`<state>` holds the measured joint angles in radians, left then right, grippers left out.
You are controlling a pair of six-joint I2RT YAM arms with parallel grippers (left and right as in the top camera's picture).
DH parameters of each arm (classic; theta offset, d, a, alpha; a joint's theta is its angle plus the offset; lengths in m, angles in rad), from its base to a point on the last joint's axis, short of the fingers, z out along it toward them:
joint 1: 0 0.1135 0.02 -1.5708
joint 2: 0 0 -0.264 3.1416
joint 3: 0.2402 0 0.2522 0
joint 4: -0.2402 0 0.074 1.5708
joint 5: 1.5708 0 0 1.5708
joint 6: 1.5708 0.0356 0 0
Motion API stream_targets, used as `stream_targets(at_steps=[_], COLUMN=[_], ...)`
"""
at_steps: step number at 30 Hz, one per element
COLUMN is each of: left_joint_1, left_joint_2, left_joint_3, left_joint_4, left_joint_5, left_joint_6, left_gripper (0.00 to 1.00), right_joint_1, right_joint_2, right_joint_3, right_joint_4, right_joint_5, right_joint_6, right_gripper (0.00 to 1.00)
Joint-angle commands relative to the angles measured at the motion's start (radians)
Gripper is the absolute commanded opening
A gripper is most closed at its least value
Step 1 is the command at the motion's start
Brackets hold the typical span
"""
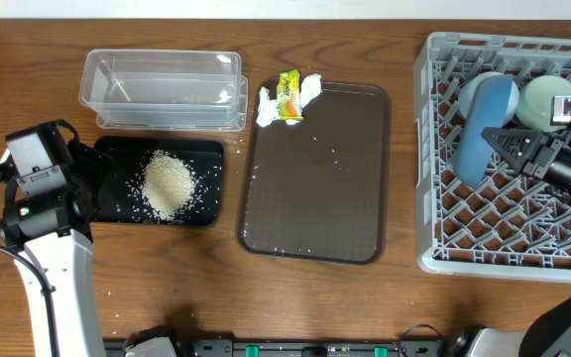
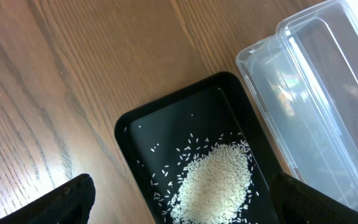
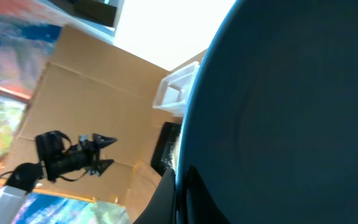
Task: Sort waste into correct bins and load items into the dishwasher rack
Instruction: 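Lift the blue plate with the right gripper and carry it into the rack, then lower the blue plate into the rack and open the right gripper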
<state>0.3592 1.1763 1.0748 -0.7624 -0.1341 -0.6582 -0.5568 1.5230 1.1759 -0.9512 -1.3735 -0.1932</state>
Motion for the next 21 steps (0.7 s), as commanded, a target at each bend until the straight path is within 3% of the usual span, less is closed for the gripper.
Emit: stream_targets(at_steps=[1, 14, 21], left_joint_1=[0.005, 0.005, 0.005], left_joint_2=[0.006, 0.006, 0.006], left_joint_3=[0.016, 0.016, 0.016], left_joint_4=[-0.004, -0.004, -0.004], left_joint_5=[-0.005, -0.005, -0.005], left_joint_6=[-0.009, -0.009, -0.010], left_gripper=[0.91, 0.92, 0.92], right_joint_1=[-0.006, -0.006, -0.006], right_joint_2=[-0.049, -0.299, -0.324], right_joint_3=[-0.007, -0.007, -0.007], right_joint_4=[-0.028, -0.066, -0.104], right_joint_5=[0.230, 0.772, 0.877], right_joint_6=[0.057, 0.314, 0.336], right_gripper=[0.01, 0.02, 0.06])
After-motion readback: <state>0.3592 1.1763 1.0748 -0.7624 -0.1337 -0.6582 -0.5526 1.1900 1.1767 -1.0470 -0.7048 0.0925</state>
